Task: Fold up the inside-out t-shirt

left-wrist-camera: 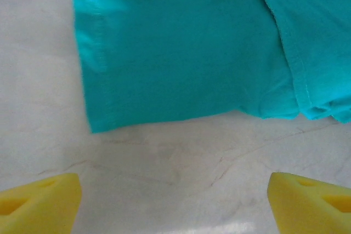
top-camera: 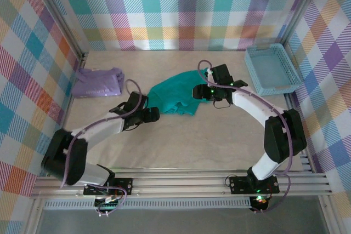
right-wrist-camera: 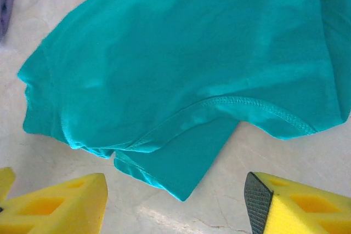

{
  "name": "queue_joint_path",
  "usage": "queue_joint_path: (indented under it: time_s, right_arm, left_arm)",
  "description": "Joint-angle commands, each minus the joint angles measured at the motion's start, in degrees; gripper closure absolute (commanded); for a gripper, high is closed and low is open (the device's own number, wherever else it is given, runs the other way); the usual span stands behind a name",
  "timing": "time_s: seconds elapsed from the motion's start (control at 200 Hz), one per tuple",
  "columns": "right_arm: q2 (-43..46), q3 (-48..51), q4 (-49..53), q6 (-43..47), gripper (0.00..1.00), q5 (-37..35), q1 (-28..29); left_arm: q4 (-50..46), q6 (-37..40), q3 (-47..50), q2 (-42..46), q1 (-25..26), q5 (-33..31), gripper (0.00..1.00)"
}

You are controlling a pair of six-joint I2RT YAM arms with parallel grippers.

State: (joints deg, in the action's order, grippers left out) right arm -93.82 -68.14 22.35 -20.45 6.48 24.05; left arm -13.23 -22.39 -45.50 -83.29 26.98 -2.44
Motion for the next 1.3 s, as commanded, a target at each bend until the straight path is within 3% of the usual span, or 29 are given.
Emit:
queue_joint_path:
  time_s: [0.0, 0.21, 0.385, 0.49, 0.6, 0.65, 0.75, 1.025, 1.165, 1.295]
  right_arm:
    - [-3.7, -0.6, 2.2, 1.1, 0.32, -4.9, -2.6]
    - [-14.1, -8.4, 3.1, 0.4, 0.35, -4.2, -6.5]
    - [-21.2, -13.9, 4.0, 0.4, 0.41, -2.9, -6.8]
    - [-23.1, -15.1, 3.2, 0.2, 0.56, -0.4, -6.8]
    - [-22.2, -15.5, 2.1, 1.0, 0.85, 2.0, -7.2]
    - [-20.3, -15.4, 1.6, 1.6, 0.96, 3.1, -7.4]
    - [-12.8, -14.0, 0.0, 2.4, 1.0, 4.4, -7.9]
    - [11.9, -15.1, -6.0, 1.3, 1.0, 9.8, -8.1]
    - [17.6, -21.7, -6.7, 0.5, 1.0, 12.0, -8.2]
    - [19.9, -26.9, -6.9, -0.1, 1.0, 12.7, -8.1]
  left_arm:
    - [2.6, 4.0, -5.1, -4.9, 1.7, 2.3, 0.14]
    - [1.2, 8.0, -11.7, -14.6, 4.4, -2.3, 0.17]
    - [-0.4, 9.4, -16.6, -21.1, 5.1, -2.5, 0.39]
    - [1.0, 9.3, -15.8, -20.8, 5.1, -3.2, 0.54]
    - [1.4, 9.4, -15.4, -19.9, 5.1, -3.5, 0.82]
    - [1.4, 9.4, -15.1, -18.8, 5.1, -3.6, 0.9]
    - [1.2, 8.9, -14.0, -14.2, 5.0, -4.9, 1.0]
    - [-6.9, 9.4, -18.7, 7.7, 5.1, -5.9, 1.0]
    - [-5.9, 10.9, -23.1, 16.7, 5.1, -4.1, 1.0]
    - [-6.1, 12.5, -25.8, 19.4, 5.1, -3.0, 1.0]
